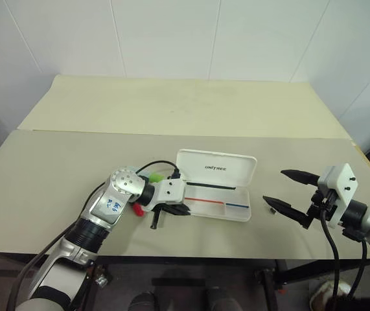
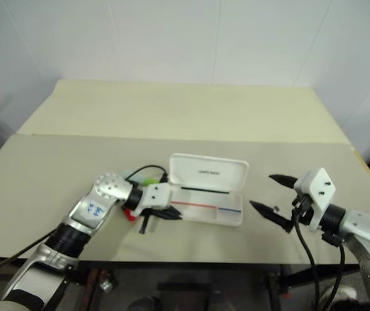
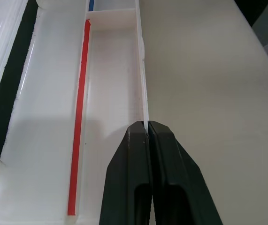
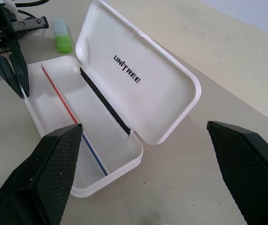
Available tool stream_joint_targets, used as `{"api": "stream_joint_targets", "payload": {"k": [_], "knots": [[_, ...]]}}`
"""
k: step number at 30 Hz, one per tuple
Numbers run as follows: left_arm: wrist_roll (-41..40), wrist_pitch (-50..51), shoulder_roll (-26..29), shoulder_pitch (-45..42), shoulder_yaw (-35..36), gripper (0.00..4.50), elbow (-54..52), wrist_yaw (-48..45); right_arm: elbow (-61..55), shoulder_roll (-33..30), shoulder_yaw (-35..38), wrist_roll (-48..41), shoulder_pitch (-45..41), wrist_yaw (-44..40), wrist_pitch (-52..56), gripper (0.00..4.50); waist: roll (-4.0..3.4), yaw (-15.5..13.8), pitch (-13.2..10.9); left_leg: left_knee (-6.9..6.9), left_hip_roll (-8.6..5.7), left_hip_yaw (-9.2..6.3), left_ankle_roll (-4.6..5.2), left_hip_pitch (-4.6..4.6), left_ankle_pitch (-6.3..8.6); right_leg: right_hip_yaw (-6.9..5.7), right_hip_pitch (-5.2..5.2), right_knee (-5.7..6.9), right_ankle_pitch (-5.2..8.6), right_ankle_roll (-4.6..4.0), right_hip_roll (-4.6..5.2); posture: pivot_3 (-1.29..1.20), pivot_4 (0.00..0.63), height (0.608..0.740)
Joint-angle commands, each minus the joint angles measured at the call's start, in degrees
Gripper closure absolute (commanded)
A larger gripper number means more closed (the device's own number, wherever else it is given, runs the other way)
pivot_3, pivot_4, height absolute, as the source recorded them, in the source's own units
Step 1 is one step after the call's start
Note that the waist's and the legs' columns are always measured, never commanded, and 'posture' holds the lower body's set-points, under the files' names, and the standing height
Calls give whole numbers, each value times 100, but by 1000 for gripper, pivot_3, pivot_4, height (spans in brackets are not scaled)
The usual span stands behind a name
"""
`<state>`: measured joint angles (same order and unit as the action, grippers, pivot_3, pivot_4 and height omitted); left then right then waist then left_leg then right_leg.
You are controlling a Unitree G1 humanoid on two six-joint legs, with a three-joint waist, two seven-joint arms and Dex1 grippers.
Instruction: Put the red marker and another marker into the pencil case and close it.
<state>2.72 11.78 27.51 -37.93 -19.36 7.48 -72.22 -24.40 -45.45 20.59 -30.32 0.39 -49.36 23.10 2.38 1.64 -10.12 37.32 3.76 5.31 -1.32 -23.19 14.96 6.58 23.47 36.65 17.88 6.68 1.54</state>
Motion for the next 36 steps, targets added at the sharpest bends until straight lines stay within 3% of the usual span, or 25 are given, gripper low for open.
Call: {"api": "stream_joint_targets", "payload": {"k": [1,10,12,18,23,32,36], "knots": [[-176,15,-28,-9,-15,3526,-204,6,-122,-53,79,-56,-69,7,-39,0,0,0,0,0,0,0,0,0,0,0,0,0,0,0,0,0,150,740],[-505,603,105,33,248,431,-1058,183,52,-122,-6,-38,-242,-125,-58,0,0,11,0,0,0,1,0,0,0,0,-1,0,0,1,0,0,150,740],[-589,839,150,85,349,28,-1376,331,140,-142,-83,-22,-339,-210,-57,0,0,11,0,0,1,0,0,2,0,0,-1,1,0,0,0,0,150,740],[-872,1771,200,315,815,28,-2439,1040,581,-216,-340,50,-708,-501,-145,0,0,21,0,1,1,0,0,2,0,0,-1,1,0,1,0,0,150,740],[-747,2534,82,833,1320,28,-3352,2169,1022,-253,-601,126,-1082,-779,-254,0,-1,19,0,-1,2,-1,0,2,0,0,0,0,0,1,0,0,150,740],[-55,4010,-1459,1782,2005,28,-4572,5194,1822,-219,-1109,318,-1796,-1354,-460,0,0,10,-1,8,0,-4,0,3,0,2,-5,4,-5,10,1,0,150,740],[596,4406,-2066,2324,1948,28,-4762,6452,2203,-205,-1130,225,-2006,-1777,-618,0,0,11,-1,6,0,-5,0,5,0,3,-9,-3,-7,12,2,0,150,740]]}}
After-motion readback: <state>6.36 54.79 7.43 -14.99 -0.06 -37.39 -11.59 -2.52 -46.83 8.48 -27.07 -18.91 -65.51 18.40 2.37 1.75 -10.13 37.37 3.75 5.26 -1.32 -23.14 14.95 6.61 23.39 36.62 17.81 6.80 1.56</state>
